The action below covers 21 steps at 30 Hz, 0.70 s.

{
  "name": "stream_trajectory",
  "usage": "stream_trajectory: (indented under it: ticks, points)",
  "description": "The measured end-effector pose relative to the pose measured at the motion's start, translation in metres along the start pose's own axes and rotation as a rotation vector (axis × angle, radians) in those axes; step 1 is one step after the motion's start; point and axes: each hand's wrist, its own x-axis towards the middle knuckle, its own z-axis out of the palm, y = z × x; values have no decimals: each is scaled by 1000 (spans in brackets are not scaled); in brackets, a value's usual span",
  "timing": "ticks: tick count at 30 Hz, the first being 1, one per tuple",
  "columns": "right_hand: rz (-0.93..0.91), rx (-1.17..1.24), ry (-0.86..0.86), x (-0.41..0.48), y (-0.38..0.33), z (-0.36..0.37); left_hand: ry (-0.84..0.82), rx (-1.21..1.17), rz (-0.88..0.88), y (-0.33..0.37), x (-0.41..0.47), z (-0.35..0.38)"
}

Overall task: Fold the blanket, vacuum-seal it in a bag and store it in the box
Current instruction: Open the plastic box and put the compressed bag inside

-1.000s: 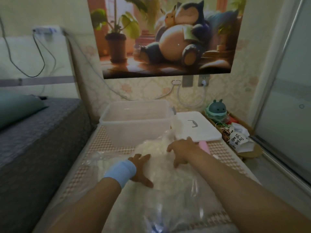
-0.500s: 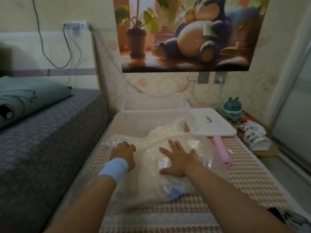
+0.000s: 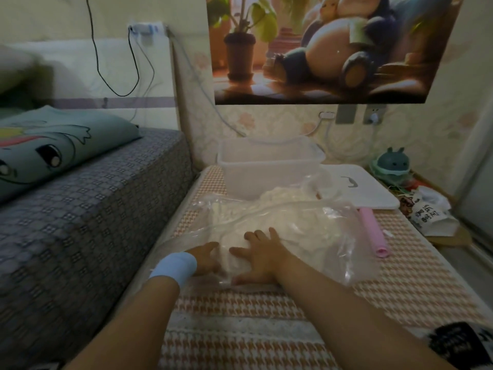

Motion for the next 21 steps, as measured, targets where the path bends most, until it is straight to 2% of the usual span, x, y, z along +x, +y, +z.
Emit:
stream_trajectory:
  ticks: [2,4,7,10,12,15,16,18,21]
  points:
    - [61,16,-22,6,0,2,-64,163,27,-8,-5,2]
    - [82,26,-17,11,1,-1,-16,343,-26,-23,-7,2]
    - [65,15,-27,15,3,-5,111,324,-133,-46,-1,0]
    - [43,-18,-52,15,4,-3,142,327,-197,-49,0,-5]
    - [65,-36,-78,16,2,-3,239,199,-246,-44,-1,-9]
    - [123,-4,-133,21,-1,-6,505,-240,-459,-43,-3,-19]
    - [148,15,-144,24,-2,-8,539,-418,-518,-45,-4,-22]
    - [205,72,-158,27,-7,-12,501,-714,-580,-55,-3,-23]
    - [255,60,-101,31,-21,-10,528,-775,-528,-68,-1,-17]
